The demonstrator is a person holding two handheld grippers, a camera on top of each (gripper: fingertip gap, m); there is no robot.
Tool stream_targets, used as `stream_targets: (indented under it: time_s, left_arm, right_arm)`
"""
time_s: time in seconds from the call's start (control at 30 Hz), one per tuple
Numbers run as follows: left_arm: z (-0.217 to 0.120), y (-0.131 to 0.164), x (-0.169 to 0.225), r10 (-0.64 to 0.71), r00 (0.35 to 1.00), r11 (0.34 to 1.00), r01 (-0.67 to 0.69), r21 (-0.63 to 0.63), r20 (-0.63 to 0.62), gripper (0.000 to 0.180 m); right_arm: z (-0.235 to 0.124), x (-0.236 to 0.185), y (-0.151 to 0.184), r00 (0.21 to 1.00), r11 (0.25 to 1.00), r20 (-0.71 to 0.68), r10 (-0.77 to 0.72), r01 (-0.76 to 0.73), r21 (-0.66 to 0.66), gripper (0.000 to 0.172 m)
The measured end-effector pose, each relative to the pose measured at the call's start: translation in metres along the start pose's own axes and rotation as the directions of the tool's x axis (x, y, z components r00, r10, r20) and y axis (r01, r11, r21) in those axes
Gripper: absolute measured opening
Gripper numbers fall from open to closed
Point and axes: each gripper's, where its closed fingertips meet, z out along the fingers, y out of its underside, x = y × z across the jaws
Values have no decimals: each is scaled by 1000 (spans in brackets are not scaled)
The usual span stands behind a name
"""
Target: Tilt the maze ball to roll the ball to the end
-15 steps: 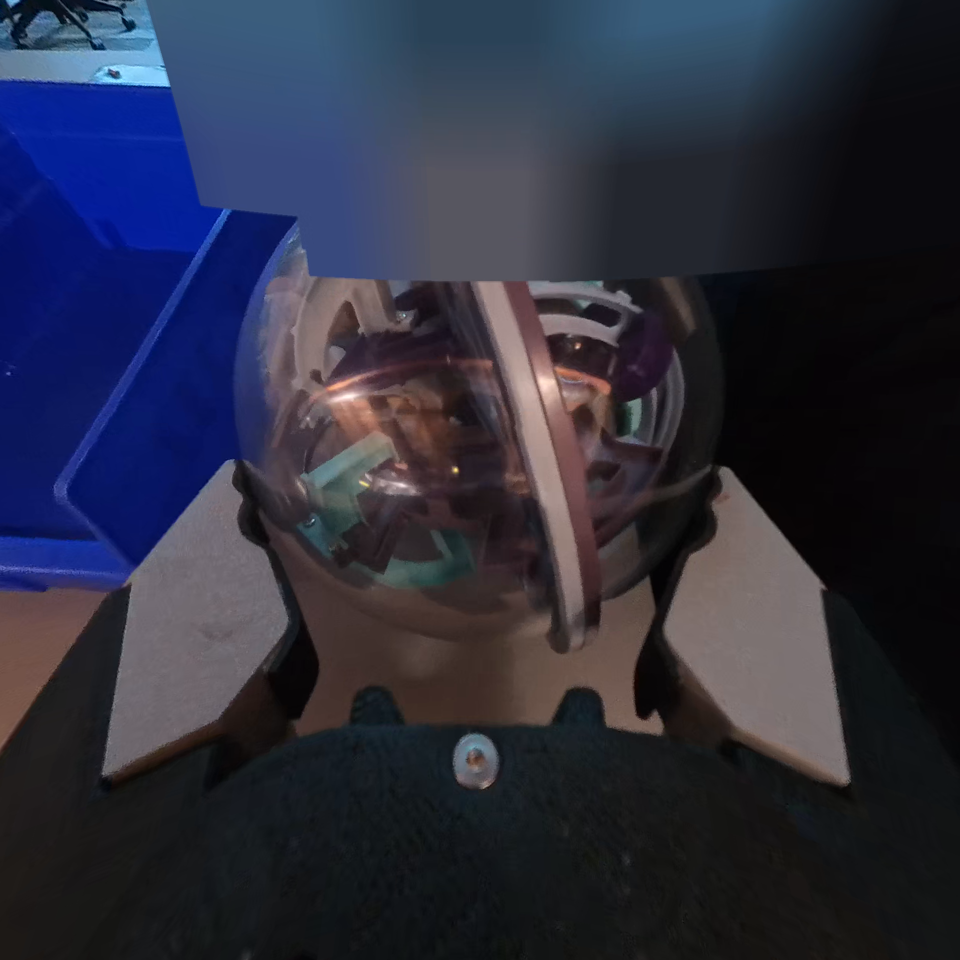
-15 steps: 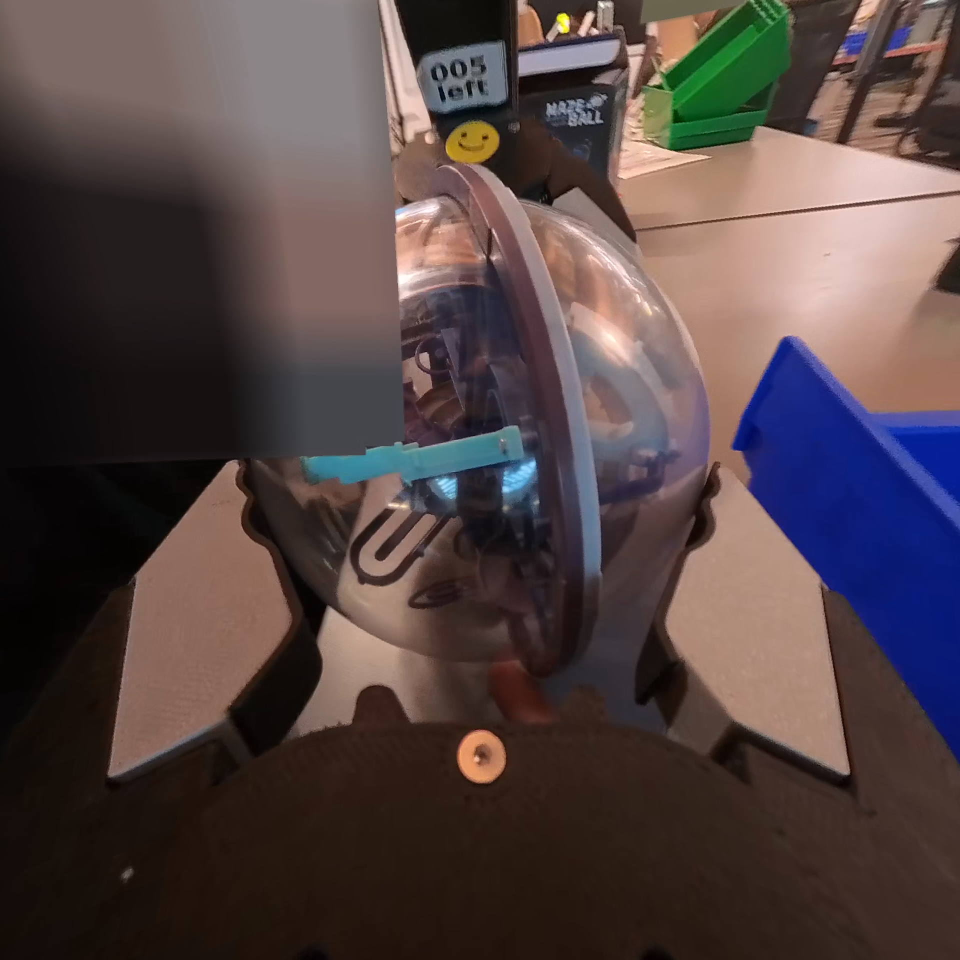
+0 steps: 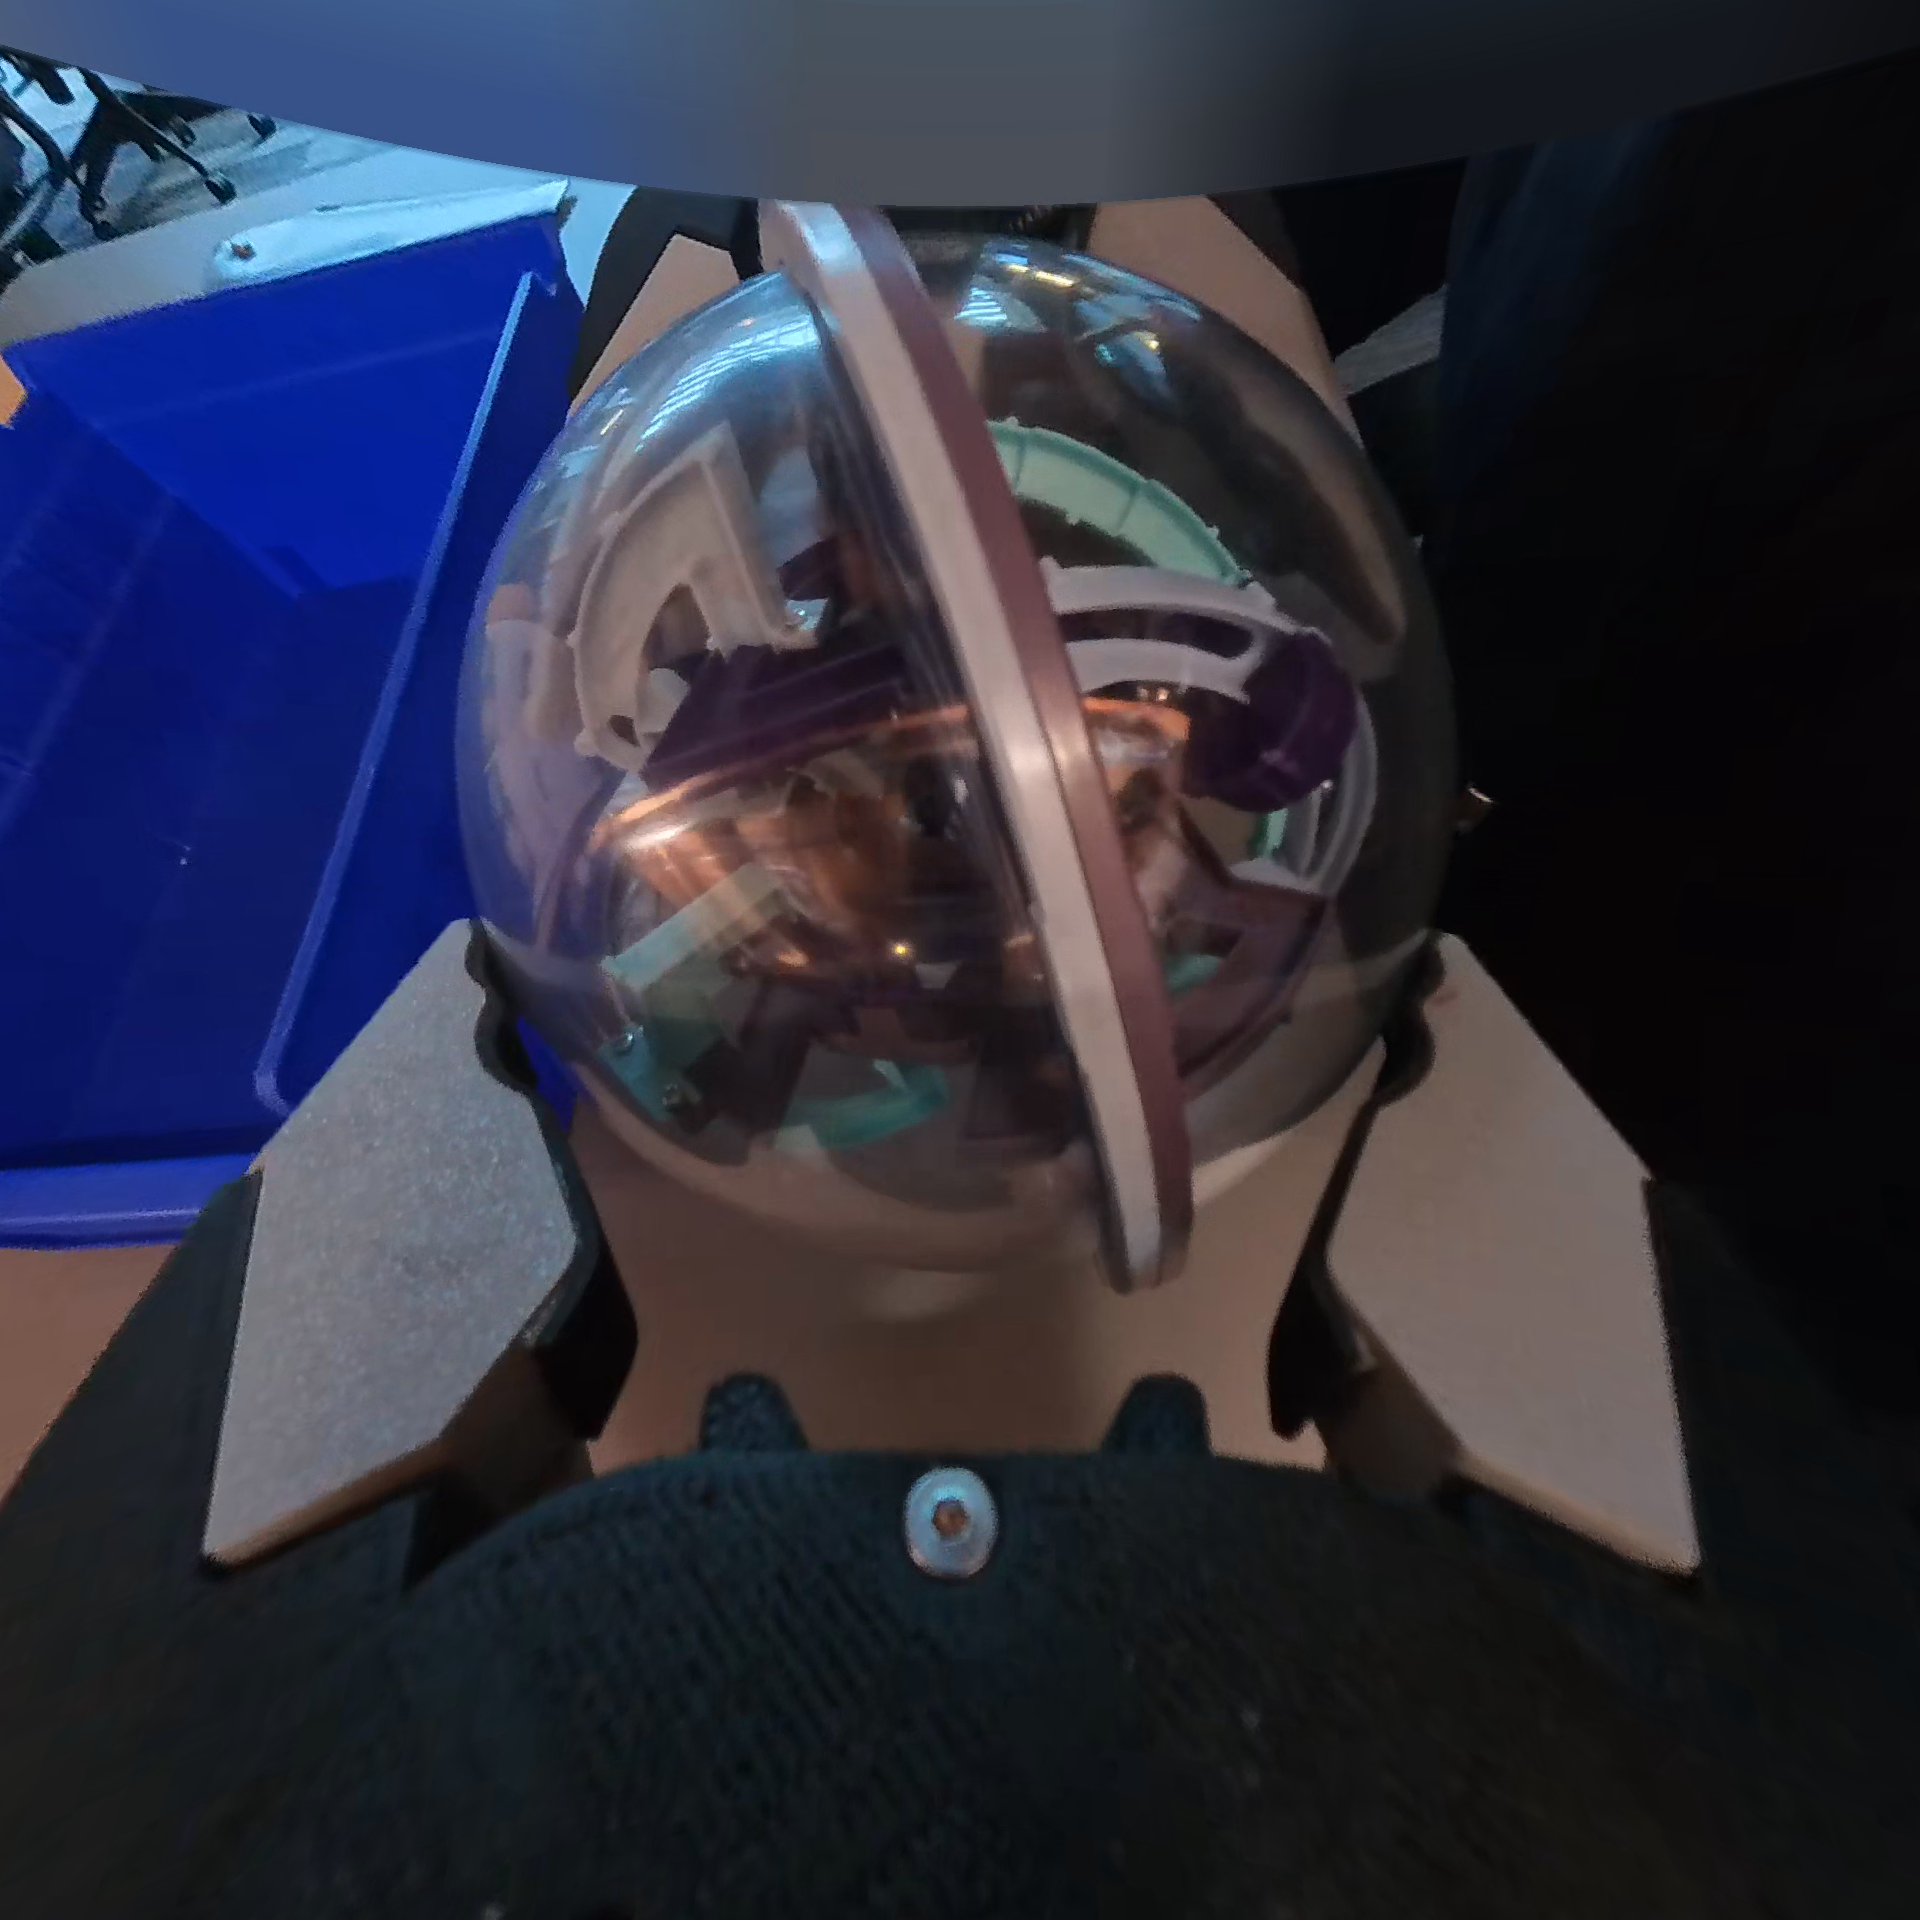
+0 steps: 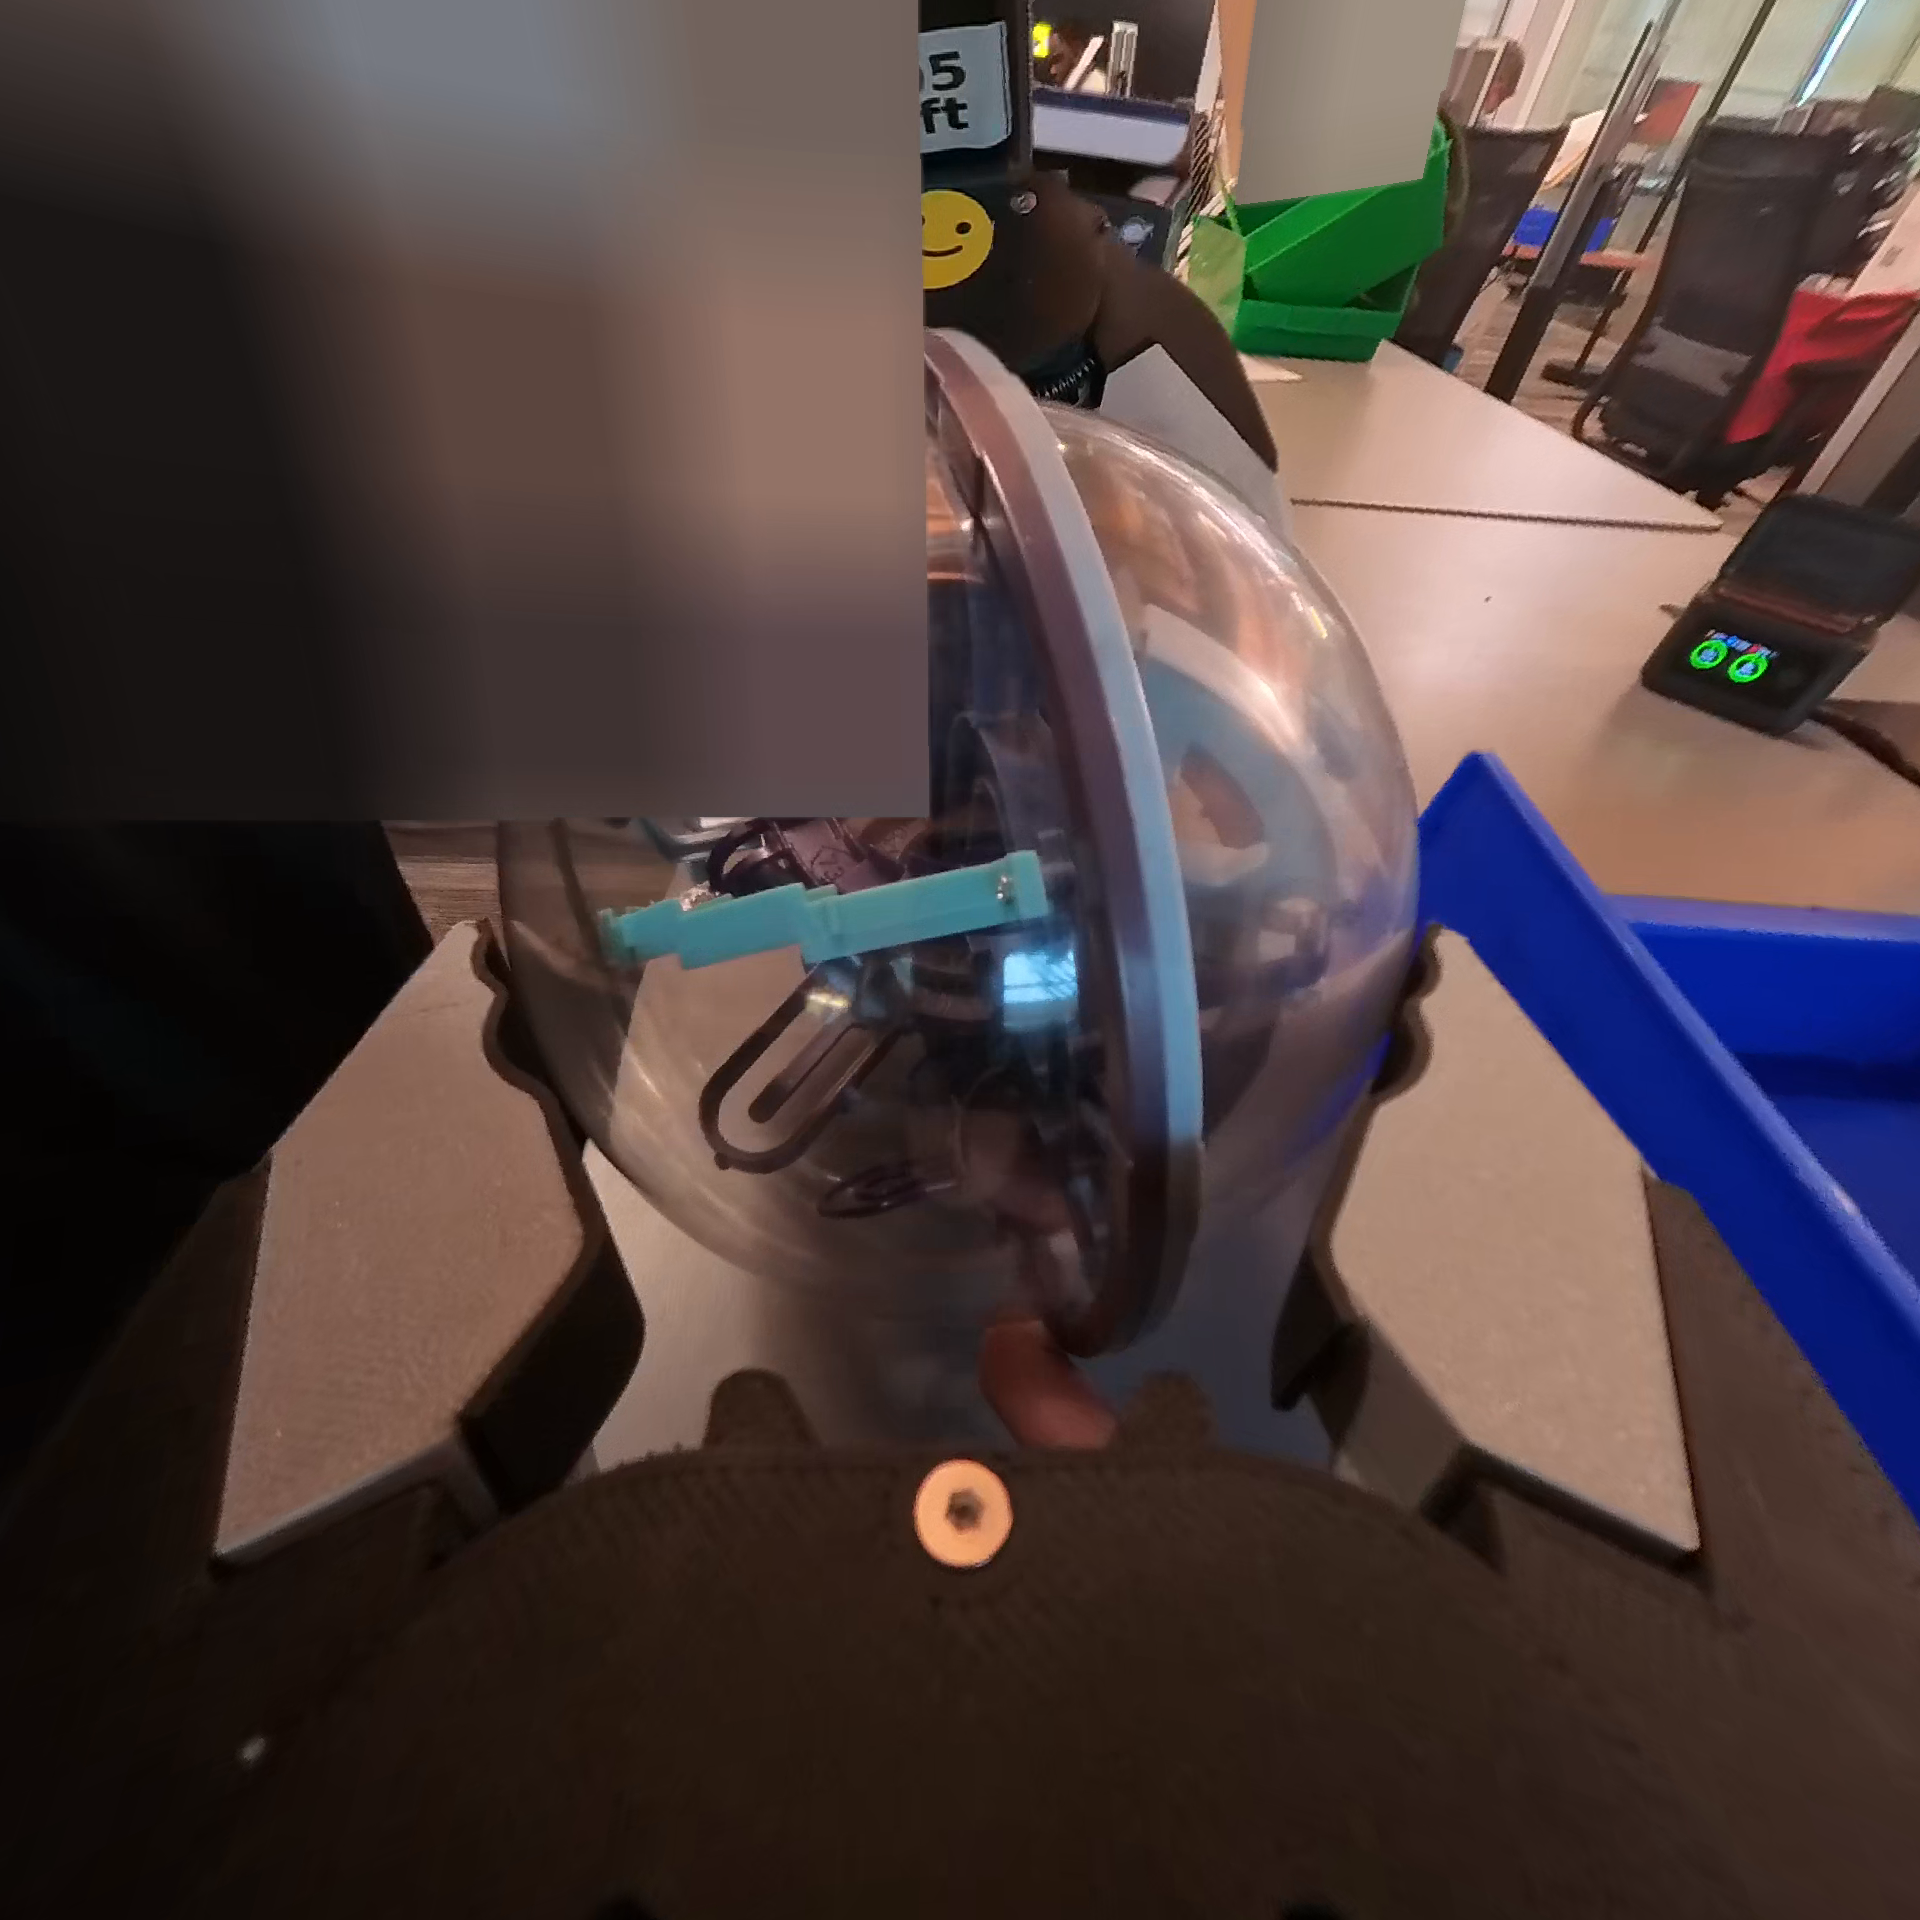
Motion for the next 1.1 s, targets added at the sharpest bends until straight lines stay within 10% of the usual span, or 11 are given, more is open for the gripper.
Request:
stream_targets:
  time_s: [1.1]
  left_arm:
    - [4, 11, -3, 213, 971, 967, -194, -165, 111, 159]
  right_arm:
    - [0, 0, 9, 970, 973, -92, -225, 219, -66, 157]
